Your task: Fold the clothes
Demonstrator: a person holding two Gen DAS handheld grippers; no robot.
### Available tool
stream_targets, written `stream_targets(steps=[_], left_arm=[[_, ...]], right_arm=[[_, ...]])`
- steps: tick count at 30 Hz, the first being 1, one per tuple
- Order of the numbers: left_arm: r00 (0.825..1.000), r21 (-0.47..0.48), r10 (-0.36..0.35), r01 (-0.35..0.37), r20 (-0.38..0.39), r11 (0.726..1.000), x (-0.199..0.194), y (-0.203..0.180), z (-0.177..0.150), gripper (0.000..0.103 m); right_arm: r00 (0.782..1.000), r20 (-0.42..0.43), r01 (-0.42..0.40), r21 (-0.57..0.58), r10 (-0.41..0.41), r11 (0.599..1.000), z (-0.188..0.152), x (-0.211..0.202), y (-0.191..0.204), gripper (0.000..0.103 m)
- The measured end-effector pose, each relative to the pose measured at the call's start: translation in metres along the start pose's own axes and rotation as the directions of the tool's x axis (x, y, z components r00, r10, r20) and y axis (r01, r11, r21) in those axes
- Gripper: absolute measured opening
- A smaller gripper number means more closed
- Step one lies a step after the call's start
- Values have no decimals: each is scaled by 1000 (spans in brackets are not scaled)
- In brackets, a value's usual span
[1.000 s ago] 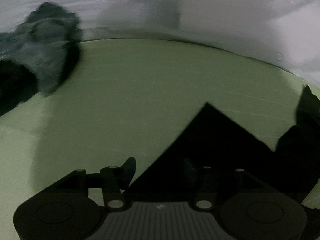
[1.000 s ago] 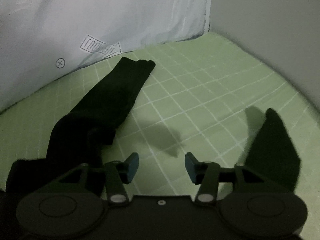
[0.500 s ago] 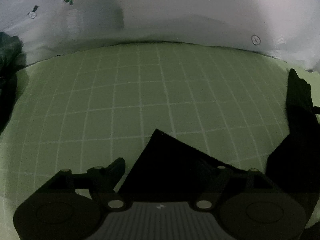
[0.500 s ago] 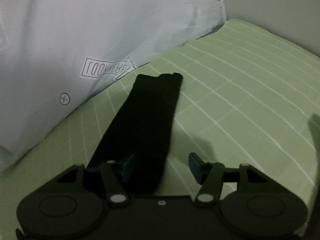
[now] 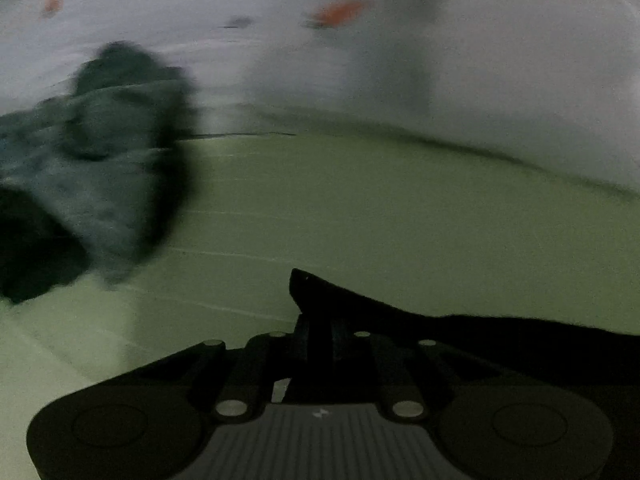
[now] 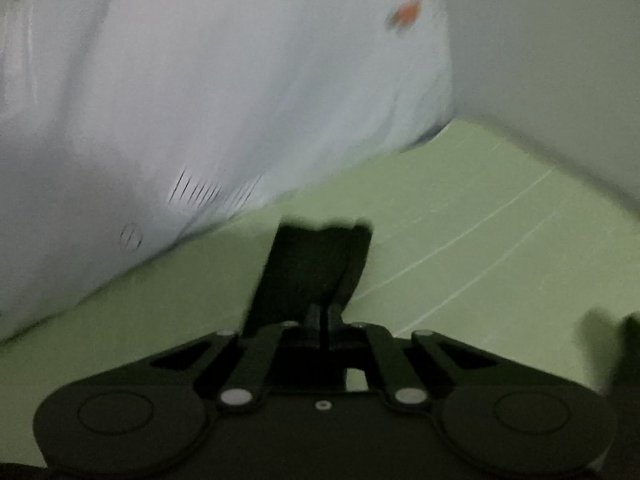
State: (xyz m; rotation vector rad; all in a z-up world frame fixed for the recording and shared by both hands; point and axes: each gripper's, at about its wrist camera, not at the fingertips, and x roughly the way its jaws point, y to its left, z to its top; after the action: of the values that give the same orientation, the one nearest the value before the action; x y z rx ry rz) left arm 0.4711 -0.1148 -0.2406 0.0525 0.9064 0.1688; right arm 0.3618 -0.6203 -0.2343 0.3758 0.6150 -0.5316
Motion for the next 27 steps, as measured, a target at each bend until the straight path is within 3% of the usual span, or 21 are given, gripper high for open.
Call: stream_targets(steps=[2, 4, 8, 11, 15, 22, 23, 25, 27], left_arm=[[996, -28, 84, -84, 8, 996, 5, 16, 3, 11], [993, -62, 115, -116, -12, 991, 10, 29, 3, 12], [993, -80, 106, -110, -45, 991, 14, 34, 5, 14], [991, -58, 117, -121, -60, 991, 18, 32, 2, 18], [989, -54, 128, -132, -70, 990, 24, 34, -2, 19], [986, -27, 148, -150, -71, 988, 25, 30, -2, 19], [986, -32, 148, -151, -71, 988, 25, 30, -2, 19], [987, -47, 146, -149, -68, 988, 25, 32, -3, 19], [987, -57, 147, -151, -66, 987, 26, 33, -3, 19]], right_arm=[[1000, 10, 30, -10, -30, 1000, -3, -12, -8, 0], [999, -19, 50, -35, -51, 998, -9, -17, -15, 1], [985, -97, 133, -93, -142, 987, -27, -16, -25, 9], [986, -112, 126, 22, -123, 992, -26, -14, -42, 30], [992, -105, 85, 137, -71, 987, -13, 6, -45, 38], [989, -132, 72, 23, -68, 997, 11, 75, -29, 44], [990, -116, 76, -3, -76, 997, 13, 78, -27, 39], [991, -111, 67, -103, -79, 992, 16, 84, -18, 7], [994, -106, 17, -139, -32, 990, 22, 85, -17, 6]])
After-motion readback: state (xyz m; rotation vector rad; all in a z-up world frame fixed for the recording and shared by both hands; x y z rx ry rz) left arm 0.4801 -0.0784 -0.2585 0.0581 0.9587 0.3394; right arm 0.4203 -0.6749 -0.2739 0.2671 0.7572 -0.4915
